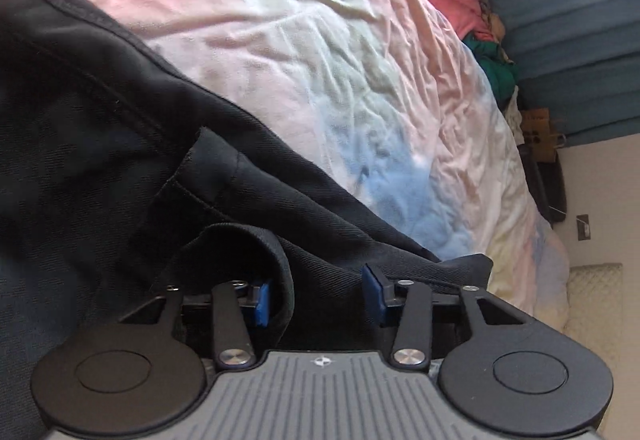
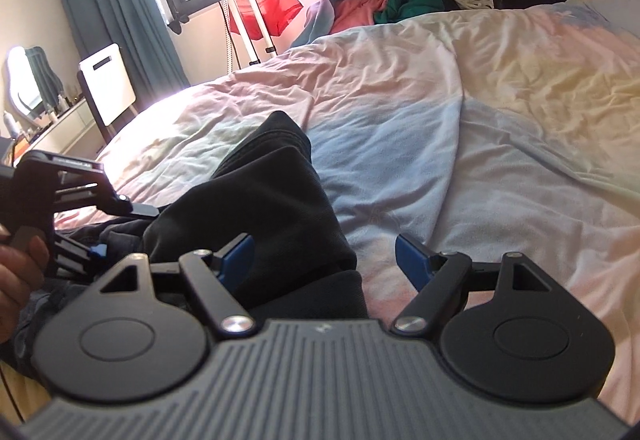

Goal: Fold clothes
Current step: 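Press the folded trouser edge flat with the left gripper while right gripper smooths the fold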

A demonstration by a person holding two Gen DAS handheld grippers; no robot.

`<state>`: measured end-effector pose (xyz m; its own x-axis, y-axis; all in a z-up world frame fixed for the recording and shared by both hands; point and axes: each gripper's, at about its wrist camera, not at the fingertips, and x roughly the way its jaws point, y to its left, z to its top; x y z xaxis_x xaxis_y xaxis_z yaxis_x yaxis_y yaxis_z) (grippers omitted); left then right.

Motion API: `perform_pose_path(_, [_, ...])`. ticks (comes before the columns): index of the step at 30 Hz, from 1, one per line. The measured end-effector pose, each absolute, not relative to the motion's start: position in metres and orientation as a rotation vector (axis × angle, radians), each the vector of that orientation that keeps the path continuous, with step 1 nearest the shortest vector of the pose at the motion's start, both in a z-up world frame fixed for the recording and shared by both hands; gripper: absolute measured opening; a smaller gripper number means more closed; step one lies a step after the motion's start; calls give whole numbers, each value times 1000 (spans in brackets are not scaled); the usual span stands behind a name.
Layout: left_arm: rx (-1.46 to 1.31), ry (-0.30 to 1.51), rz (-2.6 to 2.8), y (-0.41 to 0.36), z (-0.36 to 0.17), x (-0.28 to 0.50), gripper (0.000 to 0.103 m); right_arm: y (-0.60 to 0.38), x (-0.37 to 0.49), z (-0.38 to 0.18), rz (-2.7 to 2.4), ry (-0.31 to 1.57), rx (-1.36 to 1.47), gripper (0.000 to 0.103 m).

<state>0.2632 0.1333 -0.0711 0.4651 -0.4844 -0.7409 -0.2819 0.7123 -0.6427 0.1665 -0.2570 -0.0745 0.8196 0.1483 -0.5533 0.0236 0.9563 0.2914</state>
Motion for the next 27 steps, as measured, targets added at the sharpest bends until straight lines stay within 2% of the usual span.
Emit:
perform_pose_path(1, [-790,1086,-152,133,-65,264,24,-258,166,-75,62,607,301,79])
perform_pose_path(3, [-762,1015,-177,132,-50,263,6,-261,166,-75,53,604,316,79])
perform_pose_path(9, [-614,815,-138,133,-12,267,3,-264,172,-79,24,613,330,79])
perform_pose_path(15, [-541,874,-67,126,-51,285,4,-248,180,-91,62,675,247,79])
perform_pose_path(17, [-548,880,-60,132,-56,280,8,-244,180,-93,72,681,226,79])
perform_pose_path(19, [-512,868,-45,136,-51,268,17,-242,180,-94,78,678,223,79])
perform_pose_path(24, [-430,751,-38,147,-15,216,37,-243,173,-88,66,642,232,79])
perform_pose_path(26, [-416,713,-5,155,-2,188,52,-243,169,-86,69,628,231,79])
perform_pose_path(27, [-416,709,14,161,1,173,63,-242,168,-85,70,623,227,79])
